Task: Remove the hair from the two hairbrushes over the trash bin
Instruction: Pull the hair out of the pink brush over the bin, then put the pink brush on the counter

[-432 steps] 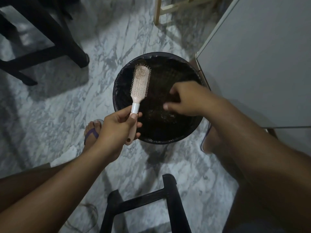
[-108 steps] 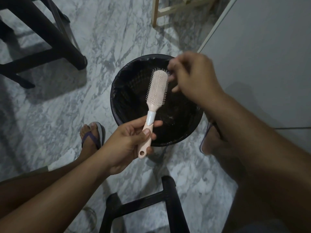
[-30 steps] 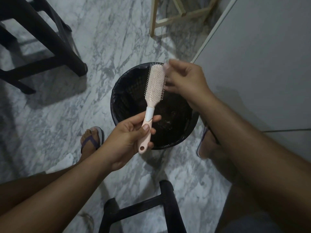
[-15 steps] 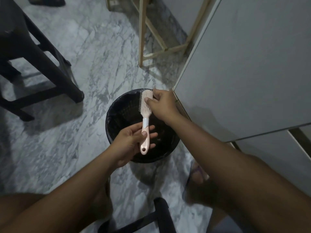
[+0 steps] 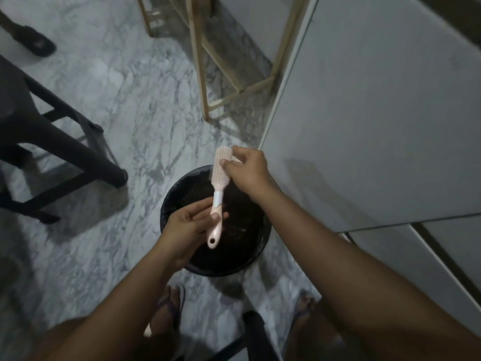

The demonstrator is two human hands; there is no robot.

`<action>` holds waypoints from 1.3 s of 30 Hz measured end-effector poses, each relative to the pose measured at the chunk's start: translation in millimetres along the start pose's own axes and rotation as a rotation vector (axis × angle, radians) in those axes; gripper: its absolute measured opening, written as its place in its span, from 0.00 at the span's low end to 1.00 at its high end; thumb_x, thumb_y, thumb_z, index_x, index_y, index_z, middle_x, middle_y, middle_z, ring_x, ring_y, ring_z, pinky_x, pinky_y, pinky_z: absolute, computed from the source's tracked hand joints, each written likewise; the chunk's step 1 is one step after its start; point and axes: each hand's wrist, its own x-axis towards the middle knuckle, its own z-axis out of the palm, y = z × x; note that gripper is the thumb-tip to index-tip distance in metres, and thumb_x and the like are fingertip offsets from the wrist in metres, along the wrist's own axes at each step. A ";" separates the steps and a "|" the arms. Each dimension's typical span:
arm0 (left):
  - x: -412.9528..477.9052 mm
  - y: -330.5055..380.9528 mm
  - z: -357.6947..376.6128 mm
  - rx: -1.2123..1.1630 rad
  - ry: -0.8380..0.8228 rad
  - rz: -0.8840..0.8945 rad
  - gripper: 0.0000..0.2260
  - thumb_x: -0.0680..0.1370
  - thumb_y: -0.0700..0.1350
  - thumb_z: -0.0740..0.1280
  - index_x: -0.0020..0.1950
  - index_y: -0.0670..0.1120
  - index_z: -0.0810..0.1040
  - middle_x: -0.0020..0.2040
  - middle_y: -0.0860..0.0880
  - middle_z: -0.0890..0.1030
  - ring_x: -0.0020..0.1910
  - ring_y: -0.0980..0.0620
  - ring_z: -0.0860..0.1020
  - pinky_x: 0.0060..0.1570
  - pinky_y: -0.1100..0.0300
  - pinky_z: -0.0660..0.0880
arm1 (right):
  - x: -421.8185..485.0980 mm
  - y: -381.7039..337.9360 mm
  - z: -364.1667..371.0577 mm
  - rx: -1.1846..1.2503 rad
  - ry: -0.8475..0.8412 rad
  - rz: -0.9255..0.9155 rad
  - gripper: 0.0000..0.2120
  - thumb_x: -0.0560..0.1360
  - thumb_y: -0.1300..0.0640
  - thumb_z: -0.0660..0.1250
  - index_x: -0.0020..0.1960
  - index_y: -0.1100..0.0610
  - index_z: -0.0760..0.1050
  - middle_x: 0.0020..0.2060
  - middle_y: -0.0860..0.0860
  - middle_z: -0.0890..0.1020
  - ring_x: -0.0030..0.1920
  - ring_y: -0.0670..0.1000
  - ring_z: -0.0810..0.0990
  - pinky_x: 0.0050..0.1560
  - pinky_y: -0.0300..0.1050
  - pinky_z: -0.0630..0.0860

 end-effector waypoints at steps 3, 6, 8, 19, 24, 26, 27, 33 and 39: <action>-42.7 45.6 18.2 0.050 -0.010 -0.020 0.20 0.77 0.30 0.68 0.68 0.43 0.77 0.59 0.44 0.85 0.58 0.46 0.84 0.58 0.46 0.78 | -30.1 -47.7 -27.7 0.037 0.039 0.011 0.27 0.75 0.59 0.74 0.71 0.63 0.73 0.69 0.56 0.77 0.64 0.51 0.80 0.66 0.42 0.74; -101.2 102.8 48.9 0.154 -0.043 -0.024 0.19 0.77 0.31 0.68 0.66 0.46 0.80 0.57 0.44 0.86 0.57 0.45 0.85 0.59 0.44 0.78 | -69.9 -108.5 -69.8 0.104 0.101 0.038 0.26 0.73 0.57 0.75 0.69 0.61 0.75 0.65 0.54 0.80 0.59 0.50 0.83 0.63 0.51 0.79; -141.7 140.4 76.4 0.253 -0.091 -0.029 0.18 0.77 0.32 0.69 0.64 0.48 0.81 0.55 0.45 0.87 0.56 0.44 0.85 0.59 0.43 0.79 | -100.3 -150.8 -106.1 0.174 0.153 0.061 0.25 0.73 0.59 0.76 0.68 0.59 0.76 0.59 0.56 0.84 0.56 0.50 0.85 0.59 0.51 0.81; -264.3 207.0 294.0 0.639 -0.537 0.049 0.16 0.78 0.34 0.70 0.63 0.48 0.82 0.51 0.43 0.87 0.46 0.46 0.85 0.41 0.51 0.81 | -265.7 -207.3 -343.8 0.267 0.681 0.092 0.29 0.67 0.51 0.78 0.66 0.57 0.78 0.60 0.52 0.84 0.52 0.47 0.86 0.58 0.54 0.82; -277.2 147.3 412.0 0.753 -0.677 -0.002 0.16 0.76 0.39 0.74 0.64 0.47 0.81 0.56 0.46 0.86 0.51 0.48 0.85 0.42 0.53 0.82 | -331.1 -153.5 -445.6 0.270 0.892 0.215 0.22 0.70 0.54 0.76 0.63 0.59 0.80 0.57 0.48 0.83 0.51 0.45 0.84 0.57 0.44 0.79; -281.1 120.3 455.8 0.812 -0.702 0.013 0.16 0.76 0.38 0.74 0.63 0.45 0.81 0.55 0.48 0.86 0.50 0.50 0.86 0.42 0.54 0.83 | -349.3 -127.2 -482.9 0.224 0.943 0.262 0.09 0.73 0.56 0.74 0.53 0.55 0.82 0.48 0.45 0.83 0.46 0.42 0.82 0.51 0.40 0.78; -283.4 107.3 476.9 0.836 -0.710 0.028 0.16 0.76 0.38 0.73 0.64 0.44 0.81 0.54 0.48 0.86 0.49 0.50 0.85 0.42 0.54 0.84 | -355.6 -114.2 -500.4 0.182 0.967 0.280 0.03 0.73 0.56 0.73 0.43 0.53 0.79 0.41 0.44 0.82 0.40 0.40 0.80 0.45 0.39 0.77; -287.1 41.0 571.4 1.042 -0.750 0.160 0.09 0.77 0.37 0.70 0.57 0.41 0.83 0.48 0.47 0.85 0.44 0.52 0.84 0.48 0.57 0.81 | -370.4 -48.9 -582.7 0.054 0.992 0.406 0.21 0.74 0.61 0.67 0.30 0.54 0.58 0.26 0.47 0.64 0.31 0.49 0.65 0.33 0.41 0.62; -283.5 5.1 621.1 1.149 -0.601 0.255 0.06 0.78 0.36 0.68 0.51 0.43 0.83 0.45 0.50 0.82 0.34 0.63 0.80 0.34 0.69 0.76 | -362.6 -13.4 -630.5 -0.034 0.919 0.439 0.20 0.76 0.60 0.67 0.31 0.54 0.59 0.26 0.47 0.67 0.28 0.44 0.66 0.29 0.37 0.61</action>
